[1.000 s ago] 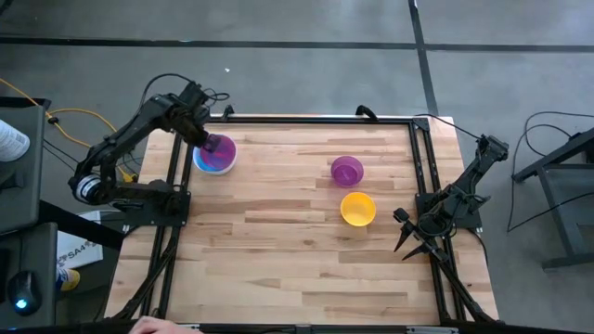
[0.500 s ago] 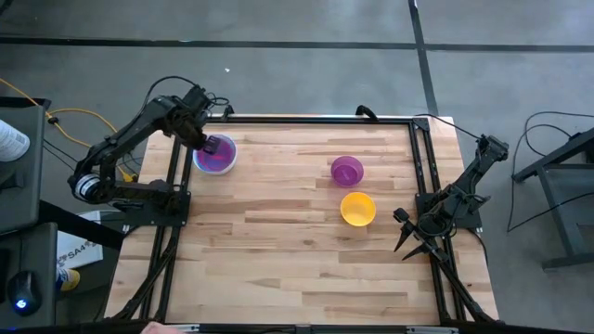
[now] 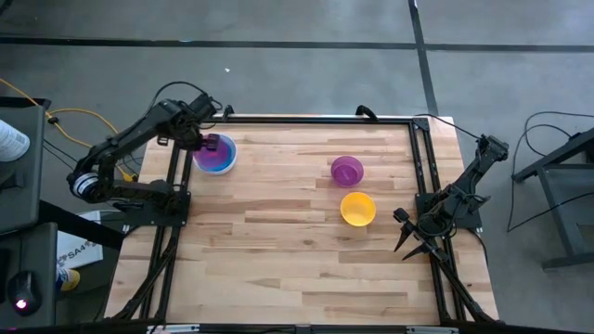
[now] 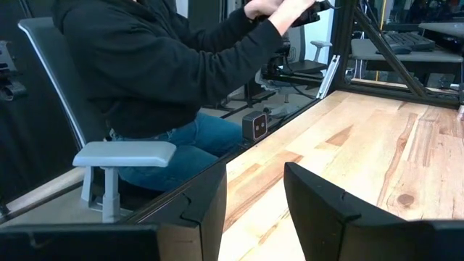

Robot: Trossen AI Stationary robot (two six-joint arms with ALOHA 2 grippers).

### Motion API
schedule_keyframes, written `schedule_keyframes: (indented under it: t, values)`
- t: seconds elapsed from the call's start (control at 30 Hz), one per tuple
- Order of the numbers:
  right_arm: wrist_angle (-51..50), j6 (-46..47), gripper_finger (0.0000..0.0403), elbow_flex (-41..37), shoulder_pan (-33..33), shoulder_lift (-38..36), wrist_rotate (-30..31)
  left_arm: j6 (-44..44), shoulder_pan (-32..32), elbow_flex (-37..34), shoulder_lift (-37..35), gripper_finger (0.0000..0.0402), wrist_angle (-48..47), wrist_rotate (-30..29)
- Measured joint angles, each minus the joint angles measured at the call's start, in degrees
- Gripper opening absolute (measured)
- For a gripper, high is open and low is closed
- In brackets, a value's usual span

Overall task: Nest bowls inside each other
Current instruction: Stack the red bowl on top of the blue bowl

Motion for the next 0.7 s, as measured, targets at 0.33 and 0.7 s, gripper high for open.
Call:
schedule_keyframes:
  t: [0.33,0.7]
  values:
    - [0.0,0.0,0.0133,0.0,0.0,0.0,0.0,-12.6,-6.5,-0.4,0.0,0.0000,0.9,-5.3]
    - [0.0,0.0,0.0133,0.0,0.0,0.0,0.0,-24.4,-13.3,-3.4,0.0,0.0001,0.3,-8.0]
